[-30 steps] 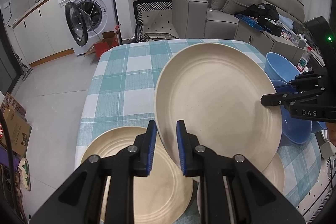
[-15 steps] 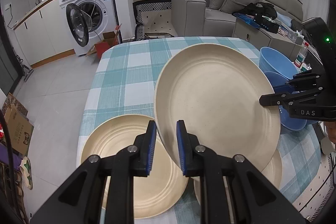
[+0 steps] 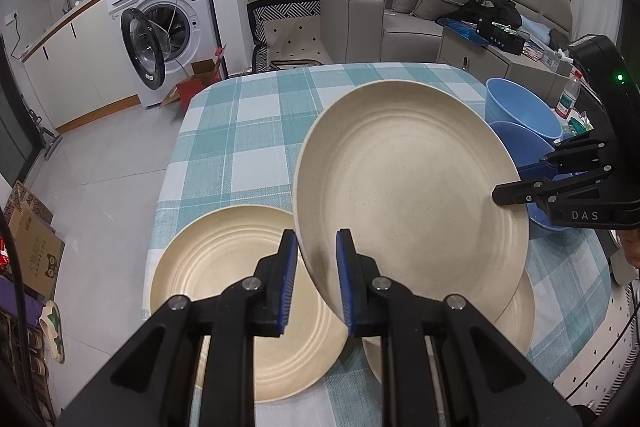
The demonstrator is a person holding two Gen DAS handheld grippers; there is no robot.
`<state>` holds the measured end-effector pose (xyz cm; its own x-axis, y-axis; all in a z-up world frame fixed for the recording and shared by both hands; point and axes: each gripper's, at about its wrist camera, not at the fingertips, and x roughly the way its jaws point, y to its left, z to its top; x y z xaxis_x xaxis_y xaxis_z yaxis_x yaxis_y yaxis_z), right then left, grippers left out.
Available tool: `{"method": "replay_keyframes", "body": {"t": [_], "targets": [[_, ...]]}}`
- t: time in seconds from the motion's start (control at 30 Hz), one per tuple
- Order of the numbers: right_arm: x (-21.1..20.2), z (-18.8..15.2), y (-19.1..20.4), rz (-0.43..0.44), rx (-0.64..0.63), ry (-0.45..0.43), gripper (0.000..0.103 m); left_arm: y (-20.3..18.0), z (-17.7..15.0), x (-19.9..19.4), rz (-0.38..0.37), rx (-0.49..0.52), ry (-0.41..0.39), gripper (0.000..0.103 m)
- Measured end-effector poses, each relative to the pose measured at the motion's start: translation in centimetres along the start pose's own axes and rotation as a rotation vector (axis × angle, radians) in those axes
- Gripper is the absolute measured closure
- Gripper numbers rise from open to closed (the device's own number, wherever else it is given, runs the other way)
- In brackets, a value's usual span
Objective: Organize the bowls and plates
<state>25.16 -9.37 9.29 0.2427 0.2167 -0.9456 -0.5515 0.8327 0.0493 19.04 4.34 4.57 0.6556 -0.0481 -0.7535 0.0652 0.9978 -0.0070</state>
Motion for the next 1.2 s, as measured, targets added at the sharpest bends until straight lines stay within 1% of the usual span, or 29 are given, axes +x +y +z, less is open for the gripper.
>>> {"method": "replay_keyframes", "body": {"t": [0.53, 1.2], "targets": [[-0.8, -1.8, 1.4, 0.011, -0.033, 0.023, 0.084, -0.2, -2.7, -1.4, -0.023, 0.011, 0.022, 0.086], [-0.7, -4.0, 3.1, 0.034, -0.072, 0.032, 0.084, 0.1, -4.6, -2.2, -0.016, 0.006, 0.039, 0.086]]}}
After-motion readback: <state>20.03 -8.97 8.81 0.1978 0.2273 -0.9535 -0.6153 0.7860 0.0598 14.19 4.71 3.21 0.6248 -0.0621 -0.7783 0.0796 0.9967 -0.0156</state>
